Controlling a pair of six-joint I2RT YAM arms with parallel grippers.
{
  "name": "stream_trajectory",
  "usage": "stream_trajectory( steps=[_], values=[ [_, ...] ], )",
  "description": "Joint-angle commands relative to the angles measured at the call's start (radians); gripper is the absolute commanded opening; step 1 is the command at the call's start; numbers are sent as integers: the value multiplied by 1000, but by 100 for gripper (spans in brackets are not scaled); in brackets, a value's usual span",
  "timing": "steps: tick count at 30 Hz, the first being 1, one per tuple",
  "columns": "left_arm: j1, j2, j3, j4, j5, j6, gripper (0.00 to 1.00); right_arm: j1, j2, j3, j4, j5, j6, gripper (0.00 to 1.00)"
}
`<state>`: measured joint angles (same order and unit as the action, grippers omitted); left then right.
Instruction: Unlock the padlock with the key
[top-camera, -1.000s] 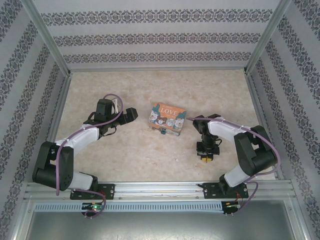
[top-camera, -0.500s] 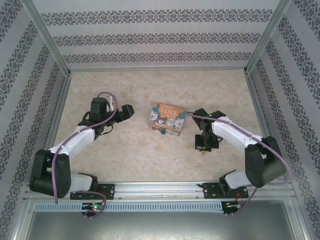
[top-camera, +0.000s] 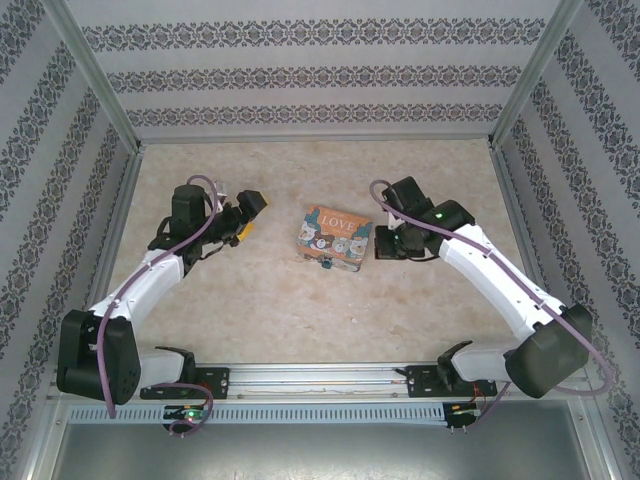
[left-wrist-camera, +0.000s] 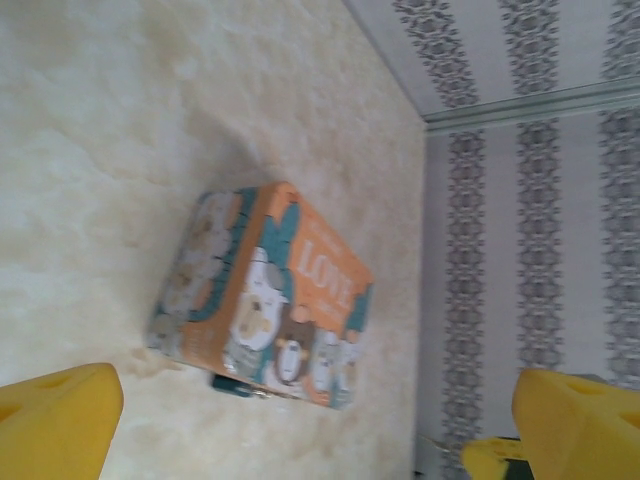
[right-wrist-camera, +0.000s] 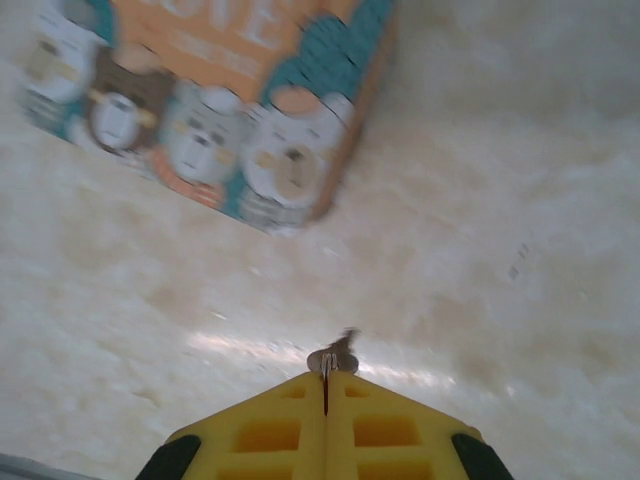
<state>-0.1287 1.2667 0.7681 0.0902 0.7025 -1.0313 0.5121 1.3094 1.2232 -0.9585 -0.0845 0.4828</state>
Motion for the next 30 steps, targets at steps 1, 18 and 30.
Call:
stream_trajectory(
  steps=[1, 18, 30],
  values=[
    [-6, -18, -45, 216, 75, -255, 99, 28, -12, 55, 93, -56, 27, 0],
    [-188, 231, -131, 1028, -53, -990, 96, 177, 127, 221, 427, -63, 60, 0],
    [-283, 321, -126, 1140, -153, -1073, 85, 203, 238, 274, 498, -85, 52, 0]
  ],
)
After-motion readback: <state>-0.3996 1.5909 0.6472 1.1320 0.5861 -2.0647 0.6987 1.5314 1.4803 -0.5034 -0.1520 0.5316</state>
